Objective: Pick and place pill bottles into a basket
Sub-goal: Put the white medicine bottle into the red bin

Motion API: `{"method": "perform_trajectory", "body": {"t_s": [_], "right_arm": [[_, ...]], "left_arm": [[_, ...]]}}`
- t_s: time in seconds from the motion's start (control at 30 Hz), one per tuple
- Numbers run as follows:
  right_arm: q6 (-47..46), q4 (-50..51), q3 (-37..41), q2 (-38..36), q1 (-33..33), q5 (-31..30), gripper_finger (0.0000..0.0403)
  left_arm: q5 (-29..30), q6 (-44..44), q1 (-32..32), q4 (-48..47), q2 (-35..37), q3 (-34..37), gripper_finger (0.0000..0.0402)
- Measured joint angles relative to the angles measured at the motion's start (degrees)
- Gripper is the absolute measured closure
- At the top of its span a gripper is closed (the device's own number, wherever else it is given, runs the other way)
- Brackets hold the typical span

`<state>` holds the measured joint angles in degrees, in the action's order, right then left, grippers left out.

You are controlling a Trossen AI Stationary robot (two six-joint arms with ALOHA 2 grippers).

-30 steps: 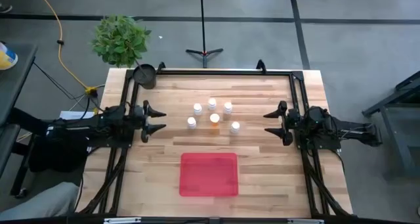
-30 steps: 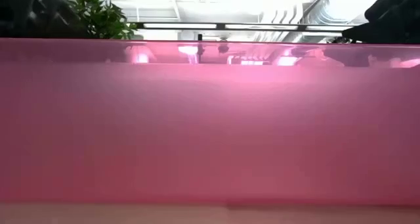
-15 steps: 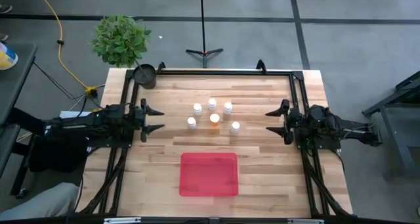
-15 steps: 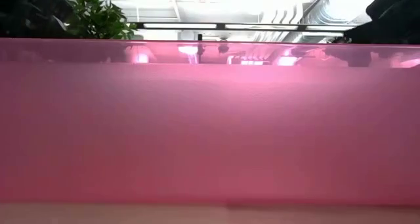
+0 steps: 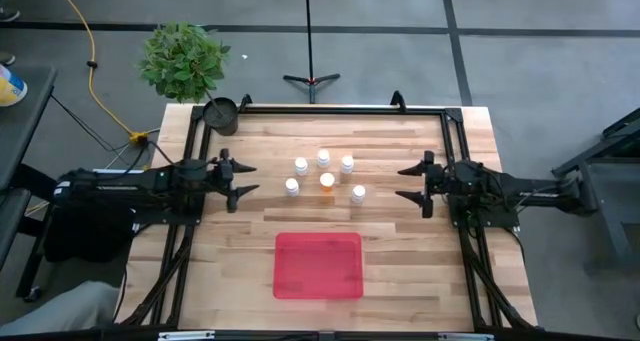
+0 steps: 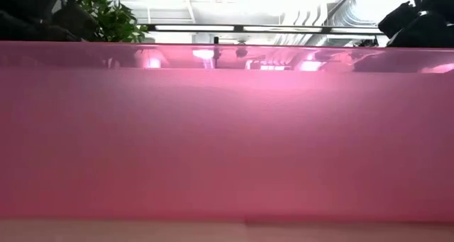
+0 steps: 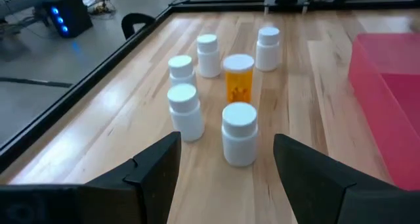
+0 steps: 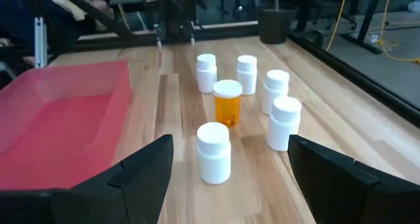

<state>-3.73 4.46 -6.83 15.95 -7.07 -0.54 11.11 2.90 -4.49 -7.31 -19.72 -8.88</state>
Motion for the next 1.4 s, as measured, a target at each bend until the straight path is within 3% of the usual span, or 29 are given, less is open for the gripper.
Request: {"method": "perform_trajectory", "body": {"t_s": [0.3, 0.53, 0.83, 1.1, 1.4], "right_arm": [[3.68, 4.83, -10.99, 11.03, -0.01, -3.73, 0.0112], [3.86, 16.18, -20.7, 25.02, -0.02, -5.84, 0.0112], [3.1, 16.72, -32.47, 43.97, -0.02, -2.72, 0.0112], [1.21, 16.77, -36.77, 59.51, 0.0, 3.46, 0.0112], [1.23, 15.51, -41.25, 68.39, -0.04, 4.78, 0.0112]], "left_arm": [[0.04, -0.57, 0.0, 1.12, -7.58, -4.65, 0.0126], [-0.02, -0.57, 0.0, 0.94, -12.2, -5.6, 0.0126], [-0.56, -1.89, 0.0, 0.37, -13.07, -5.62, 0.0126], [-3.39, -3.39, 0.0, -0.08, -13.07, -5.62, 0.0126], [-4.46, -3.64, 0.0, -0.25, -13.07, -5.62, 0.0126]]}}
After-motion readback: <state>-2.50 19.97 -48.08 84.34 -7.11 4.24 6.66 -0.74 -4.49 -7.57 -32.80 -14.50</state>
